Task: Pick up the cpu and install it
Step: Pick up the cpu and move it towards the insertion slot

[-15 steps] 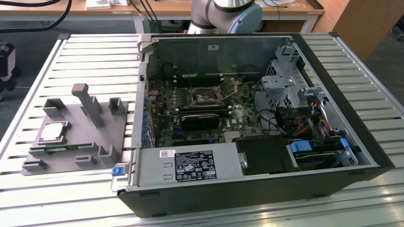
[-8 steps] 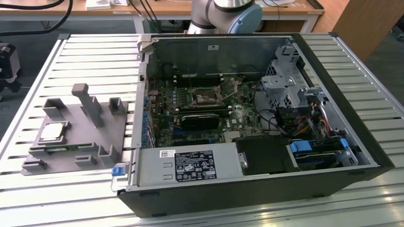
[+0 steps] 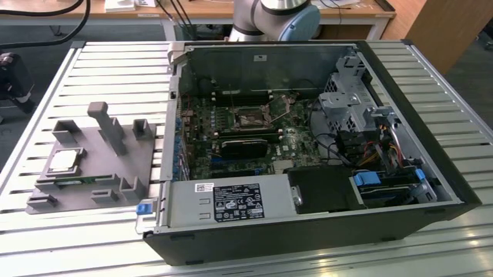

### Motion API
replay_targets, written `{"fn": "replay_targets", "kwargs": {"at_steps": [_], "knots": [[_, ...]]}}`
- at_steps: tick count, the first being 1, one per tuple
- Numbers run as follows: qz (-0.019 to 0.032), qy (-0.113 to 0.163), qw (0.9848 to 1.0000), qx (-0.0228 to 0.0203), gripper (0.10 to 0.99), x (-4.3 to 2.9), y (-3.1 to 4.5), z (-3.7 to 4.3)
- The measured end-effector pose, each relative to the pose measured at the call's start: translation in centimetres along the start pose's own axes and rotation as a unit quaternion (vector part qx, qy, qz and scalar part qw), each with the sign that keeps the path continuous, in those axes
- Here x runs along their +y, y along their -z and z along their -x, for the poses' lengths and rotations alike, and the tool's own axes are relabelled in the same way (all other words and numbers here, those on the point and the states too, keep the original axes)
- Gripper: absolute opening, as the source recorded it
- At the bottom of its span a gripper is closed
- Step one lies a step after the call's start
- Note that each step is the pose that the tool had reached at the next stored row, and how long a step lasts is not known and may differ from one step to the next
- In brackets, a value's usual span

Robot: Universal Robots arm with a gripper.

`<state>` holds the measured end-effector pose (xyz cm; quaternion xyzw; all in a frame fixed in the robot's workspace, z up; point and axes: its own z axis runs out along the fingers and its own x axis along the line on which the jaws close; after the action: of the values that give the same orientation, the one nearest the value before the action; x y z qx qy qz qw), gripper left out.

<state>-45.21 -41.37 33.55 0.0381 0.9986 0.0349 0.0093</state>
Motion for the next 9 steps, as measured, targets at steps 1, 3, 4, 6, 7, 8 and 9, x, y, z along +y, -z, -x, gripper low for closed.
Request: {"fn": "replay_targets", "kwargs": {"at_steps": [1,3,4,6,7,8,9], "knots": [[0.0000,0.000,1.0000,0.0000,0.612,0.00,-0.08,0.00],[0.0000,0.000,1.0000,0.0000,0.612,-0.02,-0.24,0.00],[0.0000,0.000,1.0000,0.0001,0.612,-0.02,-0.32,0.00],[0.0000,0.000,1.0000,0.0000,0.612,-0.03,-0.45,0.00],[0.0000,0.000,1.0000,0.0000,0.612,-0.03,-0.50,0.00],[0.0000,0.000,1.0000,0.0001,0.612,-0.03,-0.54,-0.01],[-0.0001,0.000,1.0000,0.0001,0.612,-0.04,-0.57,-0.01]]}}
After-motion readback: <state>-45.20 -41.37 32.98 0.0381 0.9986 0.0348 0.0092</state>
